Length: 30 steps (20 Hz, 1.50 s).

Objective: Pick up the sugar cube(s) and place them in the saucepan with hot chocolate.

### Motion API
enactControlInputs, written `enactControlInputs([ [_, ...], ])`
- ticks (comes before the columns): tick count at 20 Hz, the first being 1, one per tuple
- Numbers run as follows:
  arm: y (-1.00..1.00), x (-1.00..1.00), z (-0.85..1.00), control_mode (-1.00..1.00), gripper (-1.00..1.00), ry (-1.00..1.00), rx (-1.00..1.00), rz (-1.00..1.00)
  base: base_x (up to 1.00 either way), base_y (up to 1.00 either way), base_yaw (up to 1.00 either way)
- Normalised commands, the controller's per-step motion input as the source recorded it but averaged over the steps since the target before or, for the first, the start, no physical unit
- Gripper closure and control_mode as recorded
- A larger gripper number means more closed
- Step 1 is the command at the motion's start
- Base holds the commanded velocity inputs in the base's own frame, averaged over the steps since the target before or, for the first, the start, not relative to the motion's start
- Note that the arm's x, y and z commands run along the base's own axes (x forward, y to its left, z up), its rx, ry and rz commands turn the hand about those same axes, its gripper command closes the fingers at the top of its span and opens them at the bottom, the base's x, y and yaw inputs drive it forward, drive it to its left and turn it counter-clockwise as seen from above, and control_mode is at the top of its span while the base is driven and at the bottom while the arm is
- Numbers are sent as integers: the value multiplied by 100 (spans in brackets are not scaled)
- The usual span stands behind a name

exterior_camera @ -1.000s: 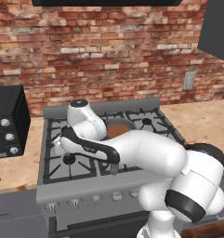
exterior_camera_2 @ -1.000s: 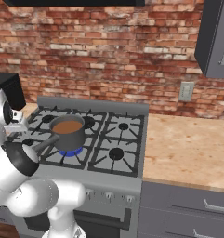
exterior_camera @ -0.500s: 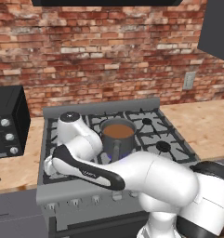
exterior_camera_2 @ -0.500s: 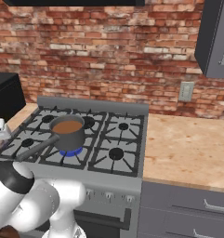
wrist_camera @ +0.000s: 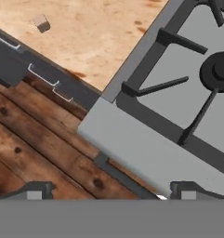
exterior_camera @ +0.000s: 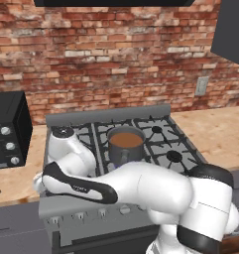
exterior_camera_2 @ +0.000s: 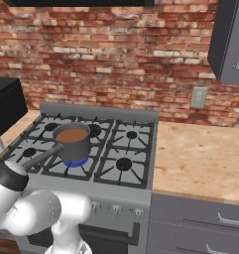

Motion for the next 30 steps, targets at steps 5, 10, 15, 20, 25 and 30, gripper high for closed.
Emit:
enactControlInputs([
  [5, 43, 51, -11, -100, -100, -2, 6, 0, 0, 0, 0],
  [10, 40, 17, -4, -100, -100, -3, 2, 0, 0, 0, 0],
  [15, 15, -14, -6, -100, -100, 0, 0, 0, 0, 0, 0],
  [20, 2, 0, -1, -100, -100, -3, 0, 0, 0, 0, 0],
  [25, 10, 0, -3, -100, -100, -11, 0, 0, 0, 0, 0],
  [30, 21, 2, -12, -100, -100, -14, 0, -2, 0, 0, 0],
])
